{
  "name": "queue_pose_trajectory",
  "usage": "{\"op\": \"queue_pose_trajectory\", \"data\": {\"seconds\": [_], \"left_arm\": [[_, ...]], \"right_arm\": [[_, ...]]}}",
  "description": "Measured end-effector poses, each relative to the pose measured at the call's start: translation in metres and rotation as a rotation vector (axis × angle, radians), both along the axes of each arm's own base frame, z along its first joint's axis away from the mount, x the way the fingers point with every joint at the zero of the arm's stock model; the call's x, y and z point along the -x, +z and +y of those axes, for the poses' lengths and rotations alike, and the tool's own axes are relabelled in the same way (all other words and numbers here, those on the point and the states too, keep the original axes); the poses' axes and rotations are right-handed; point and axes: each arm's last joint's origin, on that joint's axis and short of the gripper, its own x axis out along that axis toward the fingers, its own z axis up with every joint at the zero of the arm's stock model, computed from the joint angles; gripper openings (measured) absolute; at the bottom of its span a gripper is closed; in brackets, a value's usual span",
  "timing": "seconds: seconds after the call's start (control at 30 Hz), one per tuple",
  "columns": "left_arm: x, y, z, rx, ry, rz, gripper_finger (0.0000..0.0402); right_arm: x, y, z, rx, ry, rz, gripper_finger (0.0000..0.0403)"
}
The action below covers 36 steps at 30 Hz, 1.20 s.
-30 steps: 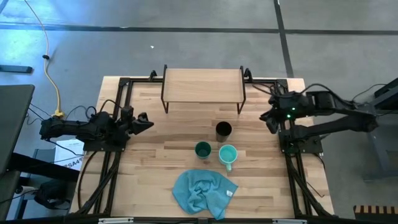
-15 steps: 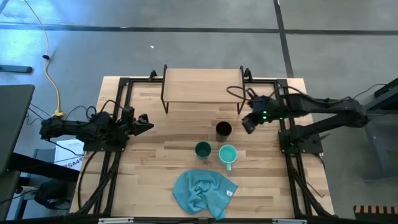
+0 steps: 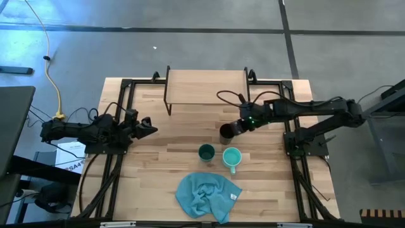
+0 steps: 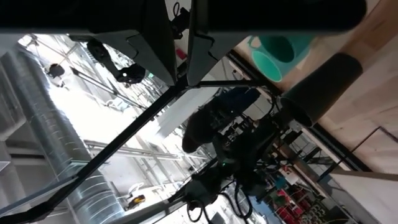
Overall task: Stack small to large cups/mugs on shelf
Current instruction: Put the black cup on the shelf
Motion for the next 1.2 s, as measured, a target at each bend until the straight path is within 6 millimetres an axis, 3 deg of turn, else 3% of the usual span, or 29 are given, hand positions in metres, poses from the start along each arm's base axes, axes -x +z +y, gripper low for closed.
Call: {"op": "queue_pose_trajectory", "data": {"seconds": [0.5,0.97,1.2], "left_arm": [[-0.001,-0.003,0.000,0.004,0.000,0.031,0.0030],[-0.001,-0.007,0.001,0.010,0.012,0.073,0.0031],[-0.001,-0.007,0.001,0.011,0.012,0.072,0.0031]], "right_arm": [[0.004,-0.001,-0.014,-0.067,-0.016,0.018,0.0062],[0.000,-0.003,-0.020,-0.134,-0.022,0.017,0.0150],[-0.009,-0.017,-0.021,-0.166,-0.052,0.078,0.0146]]}}
